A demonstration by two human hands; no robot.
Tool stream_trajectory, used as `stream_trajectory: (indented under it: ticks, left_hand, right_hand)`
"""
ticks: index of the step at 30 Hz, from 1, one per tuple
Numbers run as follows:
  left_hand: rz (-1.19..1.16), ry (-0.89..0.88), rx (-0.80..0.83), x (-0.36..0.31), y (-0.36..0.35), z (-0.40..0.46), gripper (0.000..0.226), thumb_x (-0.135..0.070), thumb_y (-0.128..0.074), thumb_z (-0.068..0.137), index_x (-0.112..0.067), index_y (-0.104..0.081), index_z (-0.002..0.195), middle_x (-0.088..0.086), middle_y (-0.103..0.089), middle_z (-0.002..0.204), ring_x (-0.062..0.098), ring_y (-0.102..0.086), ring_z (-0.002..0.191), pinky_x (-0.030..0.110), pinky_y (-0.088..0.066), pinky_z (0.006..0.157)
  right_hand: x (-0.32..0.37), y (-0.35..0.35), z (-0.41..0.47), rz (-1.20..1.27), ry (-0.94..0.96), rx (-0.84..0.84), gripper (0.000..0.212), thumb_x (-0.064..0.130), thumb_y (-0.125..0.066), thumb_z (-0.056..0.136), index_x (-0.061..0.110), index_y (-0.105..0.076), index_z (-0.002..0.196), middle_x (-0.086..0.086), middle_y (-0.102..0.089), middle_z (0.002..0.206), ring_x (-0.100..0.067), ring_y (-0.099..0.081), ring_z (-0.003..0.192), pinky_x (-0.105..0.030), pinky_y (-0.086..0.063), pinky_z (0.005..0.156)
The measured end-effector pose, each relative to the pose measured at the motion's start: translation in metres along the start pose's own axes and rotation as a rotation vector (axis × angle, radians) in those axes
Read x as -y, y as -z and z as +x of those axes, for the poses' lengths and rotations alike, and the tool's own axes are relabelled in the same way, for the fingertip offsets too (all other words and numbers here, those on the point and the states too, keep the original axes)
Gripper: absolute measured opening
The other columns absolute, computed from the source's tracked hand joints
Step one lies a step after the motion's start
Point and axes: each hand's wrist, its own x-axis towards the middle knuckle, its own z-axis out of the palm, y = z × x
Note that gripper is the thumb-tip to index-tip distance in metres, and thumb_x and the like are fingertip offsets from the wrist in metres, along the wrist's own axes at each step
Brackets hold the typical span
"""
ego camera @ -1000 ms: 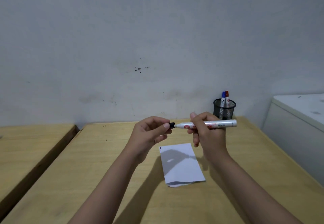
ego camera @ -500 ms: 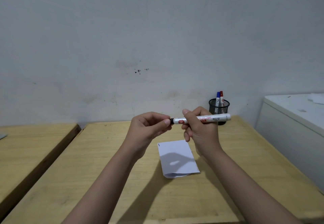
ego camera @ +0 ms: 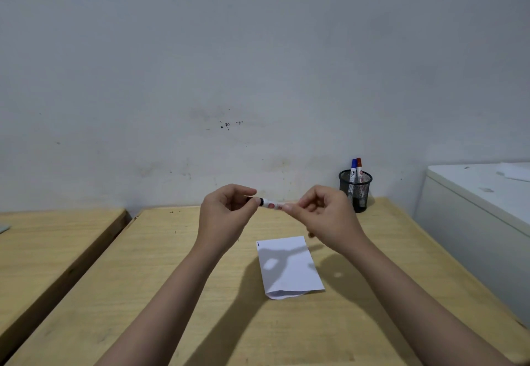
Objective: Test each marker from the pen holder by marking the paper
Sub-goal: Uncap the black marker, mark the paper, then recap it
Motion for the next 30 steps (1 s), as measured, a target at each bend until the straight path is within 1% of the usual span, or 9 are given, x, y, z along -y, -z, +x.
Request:
stream_trajectory:
  ticks: [5, 8, 11, 13, 16, 19, 22, 25, 30]
  left_hand:
    - [0.010, -0.004, 0.042, -0.004, -0.011, 0.007, 0.007, -0.013, -0.074, 0.073, -0.016, -0.071, 0.078, 0.018, -0.072, 0.076, 0.020, -0.065, 0.068, 0.032, -0.052, 0.068]
    - [-0.001, -0.023, 0.068, -0.004, -0.019, 0.012, 0.010, -0.017, -0.074, 0.074, -0.019, -0.071, 0.083, 0.015, -0.072, 0.077, 0.020, -0.067, 0.070, 0.030, -0.053, 0.070]
    - [-0.027, -0.030, 0.083, -0.003, -0.032, 0.018, 0.024, -0.026, -0.074, 0.075, -0.022, -0.069, 0.098, 0.006, -0.073, 0.083, 0.008, -0.067, 0.072, 0.016, -0.050, 0.064]
    - [-0.015, -0.029, 0.085, 0.002, -0.044, 0.025, 0.029, -0.030, -0.073, 0.076, -0.022, -0.067, 0.103, -0.001, -0.072, 0.092, 0.003, -0.067, 0.078, 0.014, -0.049, 0.065]
    - [0.043, -0.022, 0.127, 0.015, -0.070, 0.041, 0.030, -0.034, -0.070, 0.078, -0.022, -0.066, 0.105, -0.004, -0.069, 0.104, 0.004, -0.066, 0.089, 0.016, -0.049, 0.070]
    - [0.127, -0.057, 0.179, 0.029, -0.110, 0.060, 0.034, -0.036, -0.069, 0.078, -0.020, -0.064, 0.108, -0.004, -0.065, 0.112, 0.008, -0.063, 0.095, 0.013, -0.044, 0.071]
    - [0.211, -0.091, 0.247, 0.042, -0.157, 0.080, 0.041, -0.038, -0.067, 0.079, -0.018, -0.060, 0.114, 0.000, -0.060, 0.119, 0.011, -0.058, 0.102, 0.021, -0.044, 0.081]
    - [0.289, -0.113, 0.310, 0.057, -0.203, 0.099, 0.048, -0.039, -0.064, 0.080, -0.015, -0.055, 0.121, 0.004, -0.056, 0.124, 0.017, -0.054, 0.112, 0.028, -0.044, 0.092]
    - [0.364, -0.145, 0.361, 0.086, -0.257, 0.122, 0.051, -0.043, -0.061, 0.081, -0.015, -0.053, 0.123, 0.005, -0.055, 0.123, 0.020, -0.051, 0.114, 0.026, -0.041, 0.090]
  right_hand:
    - [-0.010, -0.001, 0.012, -0.305, 0.275, 0.063, 0.028, 0.032, -0.081, 0.069, 0.022, -0.068, 0.092, 0.010, -0.070, 0.085, -0.003, -0.062, 0.078, -0.007, -0.041, 0.067]
    - [-0.018, 0.000, 0.017, -0.267, 0.358, 0.081, 0.027, 0.021, -0.077, 0.074, 0.021, -0.067, 0.100, 0.008, -0.072, 0.082, -0.005, -0.066, 0.076, -0.007, -0.042, 0.069]
    - [-0.024, 0.010, 0.023, -0.274, 0.387, 0.017, 0.042, 0.017, -0.073, 0.077, 0.030, -0.059, 0.115, 0.006, -0.070, 0.079, -0.008, -0.066, 0.069, -0.015, -0.049, 0.068]
    - [-0.029, 0.025, 0.034, -0.266, 0.377, -0.067, 0.053, 0.014, -0.071, 0.078, 0.036, -0.054, 0.122, 0.004, -0.067, 0.076, -0.009, -0.063, 0.062, -0.018, -0.052, 0.066]
    - [-0.036, 0.062, 0.061, -0.283, 0.358, -0.250, 0.050, 0.008, -0.070, 0.077, 0.032, -0.056, 0.120, 0.004, -0.063, 0.070, -0.008, -0.056, 0.053, -0.015, -0.050, 0.061]
    - [-0.044, 0.104, 0.094, -0.308, 0.315, -0.434, 0.046, 0.007, -0.070, 0.076, 0.029, -0.055, 0.114, -0.001, -0.065, 0.068, -0.009, -0.059, 0.052, -0.015, -0.051, 0.061]
    - [-0.054, 0.137, 0.130, -0.355, 0.306, -0.551, 0.044, 0.007, -0.069, 0.076, 0.026, -0.052, 0.112, 0.002, -0.064, 0.067, -0.005, -0.061, 0.054, -0.013, -0.049, 0.059]
    - [-0.075, 0.151, 0.160, -0.432, 0.278, -0.542, 0.040, 0.007, -0.068, 0.079, 0.022, -0.050, 0.111, -0.004, -0.064, 0.077, -0.010, -0.064, 0.055, -0.023, -0.053, 0.059]
    - [-0.129, 0.148, 0.193, -0.575, 0.199, -0.395, 0.038, 0.008, -0.066, 0.079, 0.023, -0.048, 0.109, -0.010, -0.062, 0.081, -0.020, -0.065, 0.061, -0.031, -0.053, 0.058]
